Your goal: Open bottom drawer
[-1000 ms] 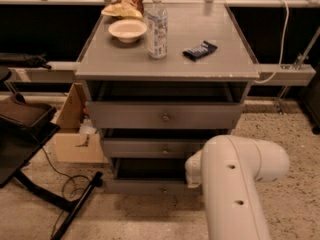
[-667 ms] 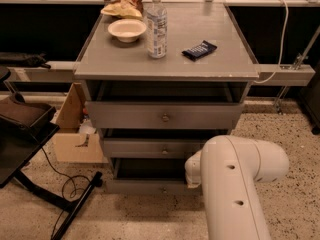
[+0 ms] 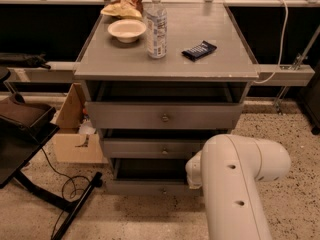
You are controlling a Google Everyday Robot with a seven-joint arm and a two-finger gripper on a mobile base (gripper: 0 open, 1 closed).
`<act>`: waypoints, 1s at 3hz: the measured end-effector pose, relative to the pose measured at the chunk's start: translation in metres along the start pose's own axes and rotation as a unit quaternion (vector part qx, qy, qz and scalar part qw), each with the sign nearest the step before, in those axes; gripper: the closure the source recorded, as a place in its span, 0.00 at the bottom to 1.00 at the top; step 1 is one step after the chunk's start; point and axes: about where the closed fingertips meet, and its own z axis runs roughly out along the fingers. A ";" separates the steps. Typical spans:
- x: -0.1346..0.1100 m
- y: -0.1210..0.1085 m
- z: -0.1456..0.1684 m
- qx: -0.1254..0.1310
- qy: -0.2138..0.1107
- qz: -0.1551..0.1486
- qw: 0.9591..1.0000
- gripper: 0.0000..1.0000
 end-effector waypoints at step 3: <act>0.016 0.012 -0.016 -0.010 0.010 0.024 1.000 0.74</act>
Offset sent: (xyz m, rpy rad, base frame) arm -0.4185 -0.1523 0.1139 -0.1783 0.6087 -0.1962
